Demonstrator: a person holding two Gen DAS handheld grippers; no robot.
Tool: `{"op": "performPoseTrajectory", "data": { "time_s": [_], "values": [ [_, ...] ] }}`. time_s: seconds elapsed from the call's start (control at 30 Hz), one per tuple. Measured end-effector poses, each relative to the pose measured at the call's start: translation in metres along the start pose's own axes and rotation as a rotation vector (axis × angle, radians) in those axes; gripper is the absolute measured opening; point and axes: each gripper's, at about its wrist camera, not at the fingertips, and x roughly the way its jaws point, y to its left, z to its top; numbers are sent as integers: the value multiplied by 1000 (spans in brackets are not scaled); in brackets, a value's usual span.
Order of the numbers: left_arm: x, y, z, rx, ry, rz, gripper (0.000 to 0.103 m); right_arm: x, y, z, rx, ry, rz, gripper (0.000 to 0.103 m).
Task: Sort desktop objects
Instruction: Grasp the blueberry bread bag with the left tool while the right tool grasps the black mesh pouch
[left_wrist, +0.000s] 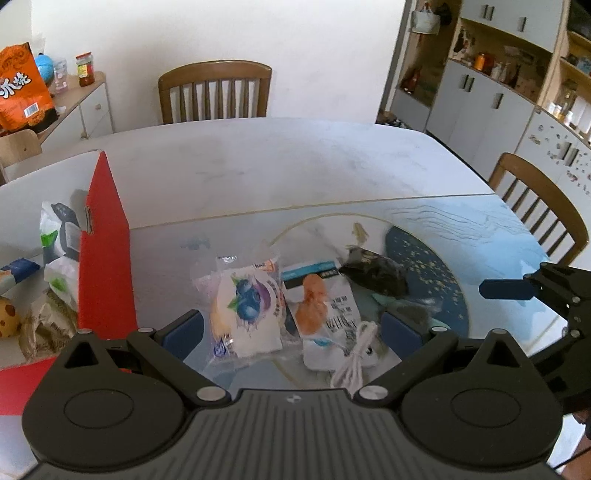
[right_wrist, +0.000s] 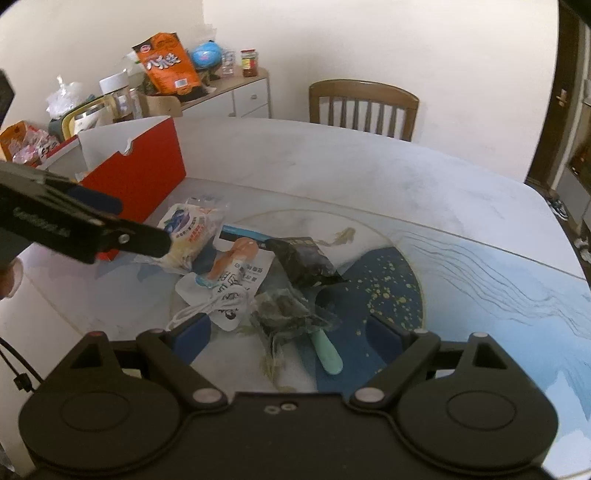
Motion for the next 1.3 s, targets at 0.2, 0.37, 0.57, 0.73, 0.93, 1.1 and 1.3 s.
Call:
{"op": "performPoseTrajectory", "data": {
  "time_s": [0.2, 0.37, 0.57, 0.73, 0.93, 1.1, 1.3],
  "values": [
    [20, 6, 4, -31, 13, 43, 103, 14, -3, 3, -32, 11, 33, 88],
    [36, 7, 5, -27, 16, 89, 103, 29, -3, 1, -60, 39, 49, 84],
    [51, 10, 5, -35, 30, 113, 103, 40, -4, 4, -87, 44, 63, 80],
    [58, 12, 3, -42, 37, 118, 102, 48, -4, 3, -104, 56, 64, 75],
    [60, 12, 2, -53, 32, 121, 102, 54, -2, 2, -127, 60, 69, 66],
    [59, 15, 2, -79, 30, 115, 96, 54, -1, 2, -140, 58, 70, 58],
    [63, 18, 0, -96, 57, 115, 66, 53, 1, 2, -165, 57, 63, 41]
  ]
}}
